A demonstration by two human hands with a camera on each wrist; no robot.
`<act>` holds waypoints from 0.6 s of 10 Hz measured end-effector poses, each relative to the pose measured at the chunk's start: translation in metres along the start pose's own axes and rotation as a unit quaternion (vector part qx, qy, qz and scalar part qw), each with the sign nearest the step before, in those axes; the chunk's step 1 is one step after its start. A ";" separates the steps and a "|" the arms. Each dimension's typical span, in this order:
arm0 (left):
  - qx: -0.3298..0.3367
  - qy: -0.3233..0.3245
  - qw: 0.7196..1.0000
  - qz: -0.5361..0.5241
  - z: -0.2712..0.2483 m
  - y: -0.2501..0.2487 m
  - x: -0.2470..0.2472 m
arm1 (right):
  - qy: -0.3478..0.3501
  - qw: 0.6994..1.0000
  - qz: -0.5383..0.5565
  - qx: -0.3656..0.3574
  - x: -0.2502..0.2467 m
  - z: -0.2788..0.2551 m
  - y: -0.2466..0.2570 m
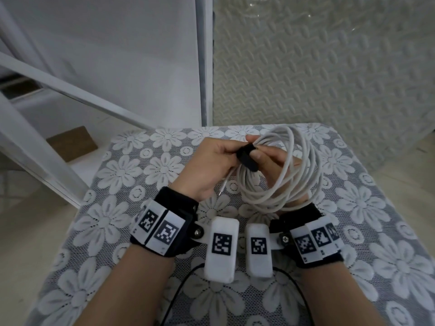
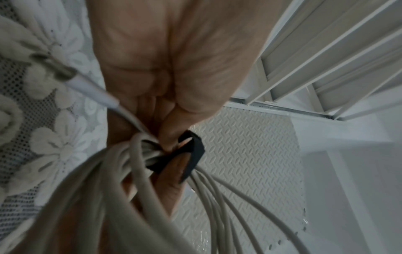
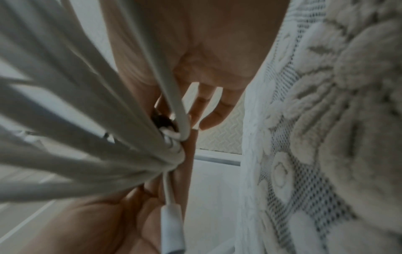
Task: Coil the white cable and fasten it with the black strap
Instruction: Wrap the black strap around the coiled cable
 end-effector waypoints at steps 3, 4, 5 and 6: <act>0.015 -0.093 0.995 -0.011 0.001 -0.003 -0.008 | 0.074 0.988 -0.049 -0.123 0.016 -0.013 0.030; 0.013 -0.071 0.997 0.012 -0.002 -0.007 -0.007 | 0.062 0.994 -0.044 -0.082 0.020 -0.017 0.035; 0.001 -0.021 1.000 -0.005 -0.003 -0.009 -0.006 | 0.084 0.993 0.001 -0.081 0.022 -0.020 0.037; -0.004 -0.002 1.000 -0.028 -0.003 -0.010 -0.009 | 0.082 0.995 0.027 -0.057 0.026 -0.022 0.039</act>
Point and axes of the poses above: each hand's wrist, its own z-axis towards the middle knuckle, its own x-axis out of the palm, y = z × x, the point moved 4 cm from there along z, towards the middle knuckle, and after that the axes turned 1 degree about y, right-handed, at the moved point
